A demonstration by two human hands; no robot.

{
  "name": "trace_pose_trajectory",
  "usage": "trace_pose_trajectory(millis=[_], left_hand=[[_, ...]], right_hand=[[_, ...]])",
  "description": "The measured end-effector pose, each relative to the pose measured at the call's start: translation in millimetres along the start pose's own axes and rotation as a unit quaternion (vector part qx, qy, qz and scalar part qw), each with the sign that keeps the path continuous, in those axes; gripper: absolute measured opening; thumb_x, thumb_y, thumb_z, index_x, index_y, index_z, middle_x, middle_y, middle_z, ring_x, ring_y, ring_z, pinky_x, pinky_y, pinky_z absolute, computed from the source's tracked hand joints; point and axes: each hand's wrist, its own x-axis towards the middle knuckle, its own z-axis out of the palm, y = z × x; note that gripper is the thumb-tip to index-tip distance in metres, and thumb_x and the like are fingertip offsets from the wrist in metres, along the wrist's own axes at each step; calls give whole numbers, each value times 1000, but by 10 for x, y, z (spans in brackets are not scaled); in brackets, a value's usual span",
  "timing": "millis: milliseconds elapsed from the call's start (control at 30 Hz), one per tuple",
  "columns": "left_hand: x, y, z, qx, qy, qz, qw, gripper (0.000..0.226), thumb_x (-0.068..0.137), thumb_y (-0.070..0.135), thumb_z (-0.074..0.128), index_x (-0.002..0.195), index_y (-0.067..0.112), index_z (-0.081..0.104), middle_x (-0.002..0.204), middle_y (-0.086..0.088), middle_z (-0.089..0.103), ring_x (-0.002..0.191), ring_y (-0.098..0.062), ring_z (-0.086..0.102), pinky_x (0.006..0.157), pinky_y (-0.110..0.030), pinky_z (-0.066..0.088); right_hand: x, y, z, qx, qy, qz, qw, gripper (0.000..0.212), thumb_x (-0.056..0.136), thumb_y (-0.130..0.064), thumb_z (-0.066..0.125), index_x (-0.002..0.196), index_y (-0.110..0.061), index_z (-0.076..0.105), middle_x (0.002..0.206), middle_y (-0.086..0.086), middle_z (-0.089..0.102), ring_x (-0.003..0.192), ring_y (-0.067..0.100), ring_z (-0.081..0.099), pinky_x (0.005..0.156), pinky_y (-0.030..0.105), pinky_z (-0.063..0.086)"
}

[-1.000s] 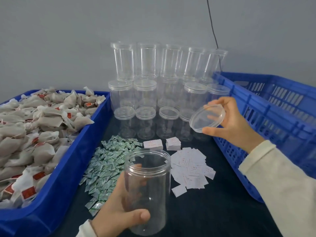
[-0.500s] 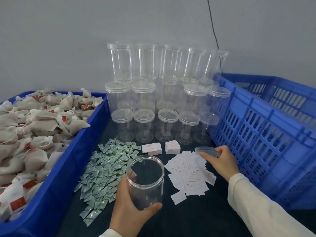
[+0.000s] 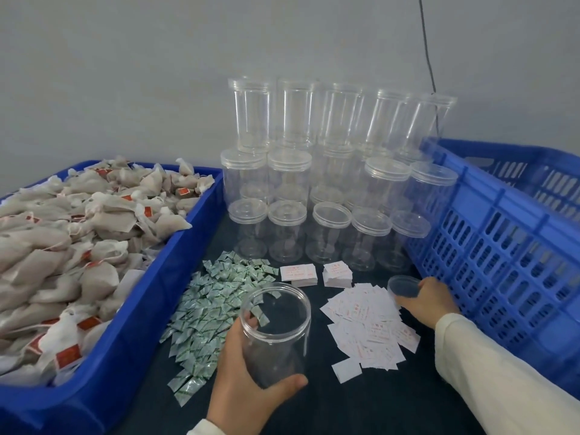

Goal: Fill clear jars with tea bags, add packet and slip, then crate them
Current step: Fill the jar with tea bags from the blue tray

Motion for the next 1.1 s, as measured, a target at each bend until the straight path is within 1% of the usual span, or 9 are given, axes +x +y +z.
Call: trace_pose_trajectory(millis=[133, 233, 400, 467, 533, 667, 733, 900, 1100], left_hand=[[-17, 30, -47, -1, 1, 2, 1000, 120, 27, 71, 83, 130, 58, 23, 131, 28, 43, 125, 0, 41, 97, -20, 34], [-8, 98, -123, 1, 20, 13, 1000, 126, 25, 78, 79, 135, 53, 23, 134, 19, 44, 127, -6, 43, 104, -27, 36], [7, 311, -361, -4, 97, 60, 993, 108, 35, 63, 88, 126, 52, 31, 132, 20, 46, 126, 0, 44, 106, -31, 40], [-18, 362, -493, 13, 132, 64, 989, 105, 36, 51, 89, 124, 50, 31, 136, 13, 46, 129, -7, 43, 109, -38, 38], [-69, 377, -631, 17, 156, 57, 986, 109, 33, 49, 85, 126, 48, 30, 135, 15, 46, 128, -5, 43, 107, -31, 38], [-213, 360, -895, -3, 187, 48, 981, 114, 30, 48, 85, 132, 35, 37, 126, 25, 46, 113, 21, 43, 86, 1, 37], [-275, 363, -980, 3, 183, 52, 982, 114, 32, 43, 92, 131, 31, 38, 127, 23, 48, 113, 21, 44, 84, 1, 38], [-384, 420, -1071, 0, 189, 53, 981, 108, 31, 66, 87, 124, 36, 40, 123, 34, 53, 113, 23, 45, 81, 2, 40], [-399, 394, -1154, 24, 216, 32, 976, 127, 28, 77, 80, 137, 34, 32, 128, 45, 37, 118, 20, 41, 85, 2, 37]], right_hand=[[-80, -182, -176, -81, -62, -1, 995, 70, 83, -46, 67, 135, -6, 42, 129, 12, 53, 112, 27, 54, 86, 31, 46], [-177, -480, -442, -93, -56, -62, 992, 66, 85, -47, 66, 136, -9, 48, 136, 10, 53, 119, 26, 53, 89, 29, 41], [-483, -1449, -997, 101, -12, -217, 971, 35, 81, -40, 73, 110, -22, 66, 105, -2, 70, 95, 16, 66, 90, 33, 48], [-642, -1904, -1073, 190, -40, -270, 943, 16, 83, -32, 72, 96, -25, 67, 87, -5, 72, 78, 6, 70, 79, 25, 53], [-812, -2344, -1016, 226, -72, -321, 917, 4, 87, -25, 70, 88, -26, 66, 82, -8, 70, 65, -3, 67, 68, 17, 51], [-1135, -3078, -581, 163, -116, -435, 878, 10, 88, -24, 70, 81, -30, 65, 79, -11, 68, 71, 2, 67, 71, 17, 51], [-1247, -3356, -272, 99, -133, -482, 860, 2, 87, -27, 69, 87, -29, 69, 85, -15, 67, 81, 6, 63, 77, 21, 46], [-1330, -3824, 447, -81, -145, -519, 838, 33, 89, -27, 65, 117, -11, 67, 121, 0, 64, 101, 17, 58, 87, 28, 44], [-1181, -3920, 949, -104, -130, -480, 861, 51, 90, -33, 64, 136, -18, 50, 134, 8, 55, 118, 25, 55, 96, 35, 43]])
